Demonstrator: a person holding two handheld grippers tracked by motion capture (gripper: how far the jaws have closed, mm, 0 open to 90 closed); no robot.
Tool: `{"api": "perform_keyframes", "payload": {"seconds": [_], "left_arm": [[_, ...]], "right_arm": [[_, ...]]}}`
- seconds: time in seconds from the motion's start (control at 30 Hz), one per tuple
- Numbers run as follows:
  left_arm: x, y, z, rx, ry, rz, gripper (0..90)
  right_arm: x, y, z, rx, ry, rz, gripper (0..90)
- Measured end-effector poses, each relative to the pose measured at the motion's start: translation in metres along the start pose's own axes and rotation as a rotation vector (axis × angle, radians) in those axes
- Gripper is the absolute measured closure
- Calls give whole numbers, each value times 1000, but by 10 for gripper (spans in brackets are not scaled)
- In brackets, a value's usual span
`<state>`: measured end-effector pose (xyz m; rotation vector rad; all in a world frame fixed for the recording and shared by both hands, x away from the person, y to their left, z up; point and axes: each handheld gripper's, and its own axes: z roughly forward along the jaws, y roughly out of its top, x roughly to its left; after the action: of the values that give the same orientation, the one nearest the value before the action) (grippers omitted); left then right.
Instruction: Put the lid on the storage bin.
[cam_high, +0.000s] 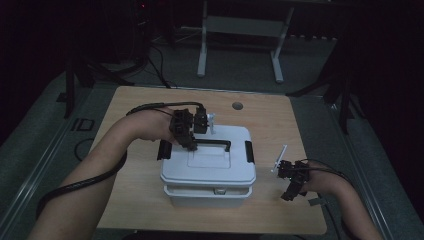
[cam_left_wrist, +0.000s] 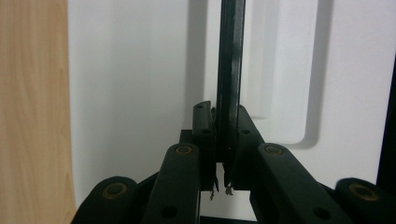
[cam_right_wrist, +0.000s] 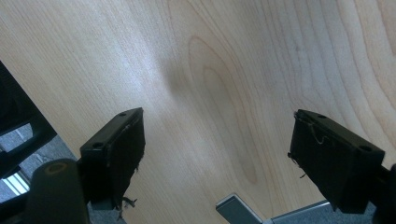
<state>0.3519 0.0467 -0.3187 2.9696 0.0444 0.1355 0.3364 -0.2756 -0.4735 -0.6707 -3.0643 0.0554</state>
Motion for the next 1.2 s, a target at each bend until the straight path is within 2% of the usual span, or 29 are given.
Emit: {"api": "perform_keyframes", "payload": {"seconds": [0.23, 0.27, 0.33, 0.37, 0.4, 0.5, 0.53, 0.8, 0.97, 1.1, 1.13, 1.2], "left_arm": [[0, 6, 17, 19, -25, 7, 835], [0, 5, 21, 21, -38, 11, 835], [0, 4, 22, 26, -33, 7, 835], [1, 2, 24, 28, -47, 4, 835], [1, 0, 28, 27, -45, -8, 835], [1, -2, 31, 20, -53, -9, 835], [1, -4, 34, 14, -70, -13, 835], [1, -6, 46, 21, -88, -16, 834], [1, -7, 47, 19, -82, -19, 834], [-1, -10, 47, 13, -96, -20, 834], [-1, -11, 49, 5, -112, -26, 834], [-1, -12, 52, 17, -102, -32, 833]], "right_arm": [[0, 0, 2, -6, -2, 1, 176], [0, 0, 2, -4, -3, -3, 176], [0, 0, 3, -2, -2, -6, 176], [0, 0, 3, -3, 0, -7, 176], [0, 1, 4, -3, 0, -2, 176], [0, 1, 4, -3, 0, -3, 176], [0, 2, 5, 0, -2, -7, 176], [2, 5, 6, 6, -1, -10, 176], [1, 5, 8, 12, 0, -9, 176], [1, 6, 9, 10, 2, -11, 177], [2, 6, 10, 11, 2, -12, 177], [1, 6, 10, 15, 1, -12, 176]]}}
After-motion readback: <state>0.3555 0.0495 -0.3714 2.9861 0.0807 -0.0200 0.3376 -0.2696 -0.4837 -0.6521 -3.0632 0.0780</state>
